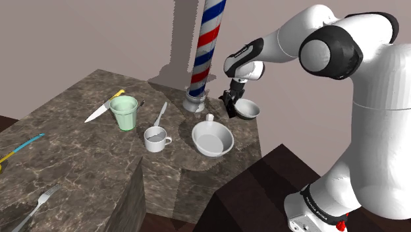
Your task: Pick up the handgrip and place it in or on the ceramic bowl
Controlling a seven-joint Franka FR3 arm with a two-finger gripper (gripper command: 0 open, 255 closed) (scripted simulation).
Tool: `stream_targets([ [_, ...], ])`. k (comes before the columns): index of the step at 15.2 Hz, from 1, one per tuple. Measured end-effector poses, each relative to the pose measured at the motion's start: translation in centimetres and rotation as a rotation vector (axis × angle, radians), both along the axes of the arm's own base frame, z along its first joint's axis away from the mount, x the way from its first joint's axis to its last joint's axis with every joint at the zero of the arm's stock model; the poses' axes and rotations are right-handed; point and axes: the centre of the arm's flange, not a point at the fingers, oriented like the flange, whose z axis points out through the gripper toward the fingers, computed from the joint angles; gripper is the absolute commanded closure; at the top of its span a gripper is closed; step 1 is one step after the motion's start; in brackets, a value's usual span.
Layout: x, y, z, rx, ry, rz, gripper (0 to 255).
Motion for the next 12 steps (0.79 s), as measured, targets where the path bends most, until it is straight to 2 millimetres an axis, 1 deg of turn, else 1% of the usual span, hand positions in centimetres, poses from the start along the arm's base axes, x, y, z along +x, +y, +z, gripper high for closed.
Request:
stream_targets([
  [5, 0.0, 0.0, 2.5, 0.000, 0.000, 0.000, 255],
  [6, -0.2, -0.6, 2.9, 0.000, 0.000, 0.000, 255],
  [7, -0.2, -1.4, 3.0, 0.000, 0.000, 0.000, 255],
  [9, -0.8, -3.9, 3.3, 0.000, 0.000, -0.001, 255],
  [11, -1.2, -6.8, 3.4, 0.000, 0.000, -0.001, 255],
  [12, -1.5, -7.8, 3.2, 0.000, 0.000, -0.002, 255],
])
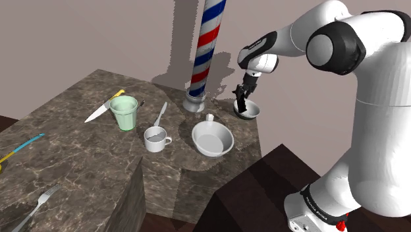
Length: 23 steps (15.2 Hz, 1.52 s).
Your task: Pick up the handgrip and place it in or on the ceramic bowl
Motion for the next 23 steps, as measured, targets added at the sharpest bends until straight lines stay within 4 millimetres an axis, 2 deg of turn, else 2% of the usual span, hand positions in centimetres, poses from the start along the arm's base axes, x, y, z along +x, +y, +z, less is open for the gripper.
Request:
stream_targets([
  [6, -1.5, -7.7, 0.5, 0.000, 0.000, 0.000, 255],
  [7, -1.7, -8.3, 0.2, 0.000, 0.000, 0.000, 255],
  [9, -1.9, -8.9, -0.6, 0.000, 0.000, 0.001, 255],
  [20, -1.9, -9.1, -6.4, 0.000, 0.001, 0.001, 255],
  [23, -1.8, -9.1, -6.8, -0.002, -0.005, 0.002, 255],
])
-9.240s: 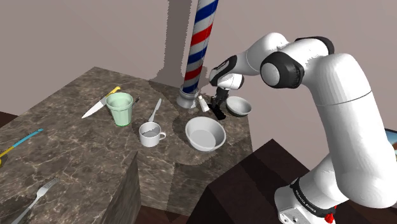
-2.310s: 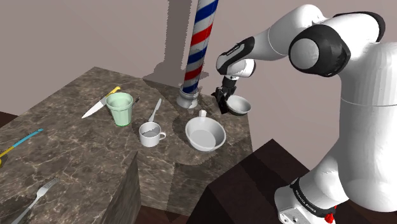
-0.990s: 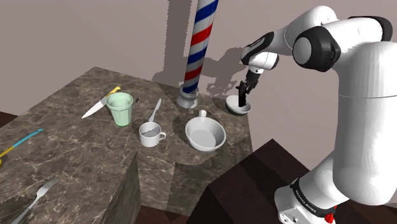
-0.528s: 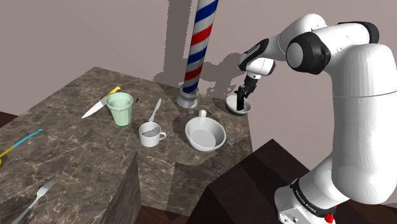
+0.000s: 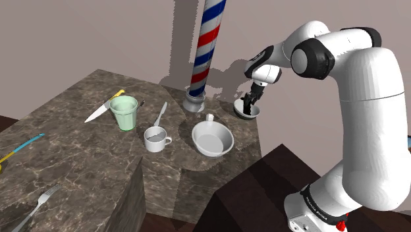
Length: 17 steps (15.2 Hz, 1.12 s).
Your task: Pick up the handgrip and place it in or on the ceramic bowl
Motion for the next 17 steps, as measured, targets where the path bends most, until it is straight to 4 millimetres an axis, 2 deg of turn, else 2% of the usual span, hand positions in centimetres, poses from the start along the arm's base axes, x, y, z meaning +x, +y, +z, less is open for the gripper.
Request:
stream_targets([
  [4, 0.0, 0.0, 0.0, -0.001, -0.002, 0.000, 255],
  [5, 0.0, 0.0, 0.0, -0.001, -0.002, 0.000, 0],
  [11, -0.2, 0.0, -0.4, 0.002, 0.005, 0.000, 0],
  [12, -0.1, 0.0, 0.2, 0.002, 0.005, 0.000, 0],
  [15, 0.0, -0.3, 3.6, 0.001, 0.004, 0.000, 0],
  [17, 0.0, 0.0, 4.4, 0.002, 0.004, 0.000, 0],
])
